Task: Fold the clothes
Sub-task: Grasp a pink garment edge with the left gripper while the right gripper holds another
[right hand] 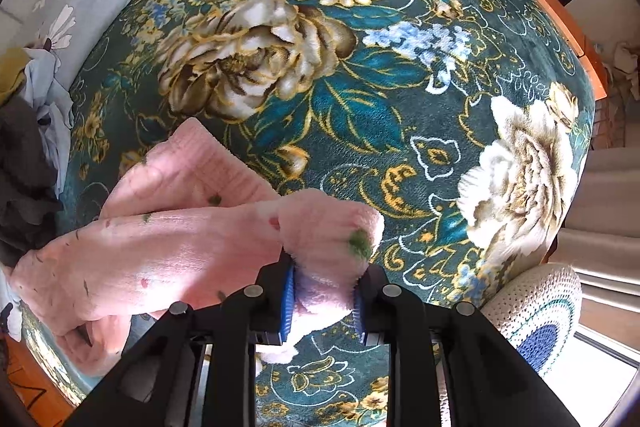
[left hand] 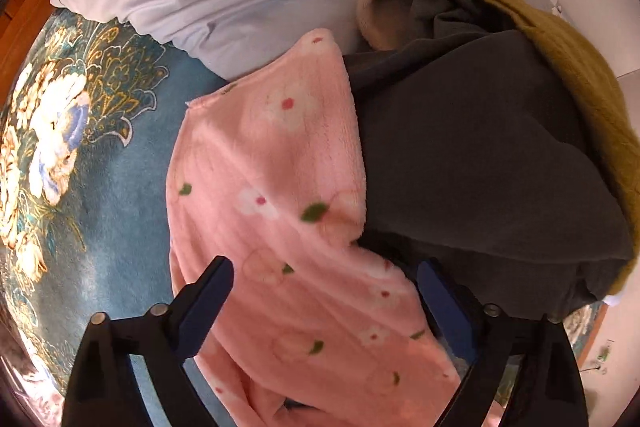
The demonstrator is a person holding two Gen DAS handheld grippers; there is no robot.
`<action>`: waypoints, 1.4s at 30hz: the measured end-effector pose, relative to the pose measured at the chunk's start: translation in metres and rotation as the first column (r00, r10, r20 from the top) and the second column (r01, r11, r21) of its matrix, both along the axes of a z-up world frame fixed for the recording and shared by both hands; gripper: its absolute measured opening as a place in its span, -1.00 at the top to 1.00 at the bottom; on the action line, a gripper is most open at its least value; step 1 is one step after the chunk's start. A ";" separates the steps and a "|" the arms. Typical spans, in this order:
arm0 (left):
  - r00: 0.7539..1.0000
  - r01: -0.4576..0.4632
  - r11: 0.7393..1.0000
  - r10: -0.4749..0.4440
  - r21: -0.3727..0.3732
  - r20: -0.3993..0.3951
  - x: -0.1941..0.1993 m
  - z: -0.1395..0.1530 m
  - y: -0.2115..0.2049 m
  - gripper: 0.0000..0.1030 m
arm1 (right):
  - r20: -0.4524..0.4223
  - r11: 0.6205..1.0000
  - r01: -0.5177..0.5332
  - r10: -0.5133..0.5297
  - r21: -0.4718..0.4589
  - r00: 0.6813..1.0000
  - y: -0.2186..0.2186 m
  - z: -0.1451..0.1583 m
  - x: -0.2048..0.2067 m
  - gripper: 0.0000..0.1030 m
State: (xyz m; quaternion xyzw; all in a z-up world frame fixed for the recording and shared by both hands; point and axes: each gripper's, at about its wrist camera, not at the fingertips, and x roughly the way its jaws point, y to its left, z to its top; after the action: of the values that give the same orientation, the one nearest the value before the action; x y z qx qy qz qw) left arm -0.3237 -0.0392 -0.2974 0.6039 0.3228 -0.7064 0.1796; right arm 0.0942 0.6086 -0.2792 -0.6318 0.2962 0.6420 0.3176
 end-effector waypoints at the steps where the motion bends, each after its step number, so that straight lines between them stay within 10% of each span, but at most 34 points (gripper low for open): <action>1: 1.000 -0.011 1.000 0.011 -0.009 0.021 -0.004 -0.007 -0.001 -0.55 | 0.004 1.000 0.000 0.000 0.000 1.000 0.001 0.000 0.001 0.53; 6: 0.998 -0.053 0.998 0.054 -0.018 0.042 -0.011 -0.025 -0.009 0.16 | 0.011 1.000 0.017 -0.017 -0.009 1.000 0.003 -0.002 0.004 0.53; 8: 0.998 -0.056 0.998 0.056 -0.017 0.025 -0.010 -0.024 -0.013 0.85 | 0.012 1.000 0.021 -0.021 -0.012 1.000 0.003 -0.004 0.003 0.53; 18: 0.976 -0.151 0.988 0.156 0.042 -0.151 0.041 0.058 -0.061 0.92 | -0.115 1.000 -0.004 0.007 0.029 0.993 0.017 0.038 -0.034 0.52; 27: 0.851 -0.202 0.978 0.200 0.048 -0.486 0.190 0.195 -0.096 0.92 | -0.420 0.983 -0.084 0.145 0.160 0.896 0.011 0.157 -0.063 0.52; 33: 0.895 -0.359 0.930 0.368 0.079 -0.251 0.321 0.085 -0.084 0.91 | -0.269 0.996 -0.060 0.076 0.070 0.960 -0.009 0.086 0.002 0.52; 38: 0.887 -0.458 0.888 0.454 0.043 0.085 0.397 -0.045 -0.059 0.91 | -0.071 0.996 0.054 -0.059 -0.072 0.996 -0.013 -0.001 0.074 0.52; 42: 0.848 -0.488 0.872 0.465 0.031 0.254 0.446 -0.089 -0.030 0.91 | 0.023 0.986 0.123 -0.121 -0.114 0.992 -0.022 -0.035 0.113 0.52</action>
State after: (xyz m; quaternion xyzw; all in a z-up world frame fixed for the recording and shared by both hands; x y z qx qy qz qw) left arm 0.1224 -0.0692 -0.3861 0.5930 0.4718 -0.5456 0.3580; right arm 0.2076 0.5866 -0.3139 -0.6350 0.3685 0.5978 0.3218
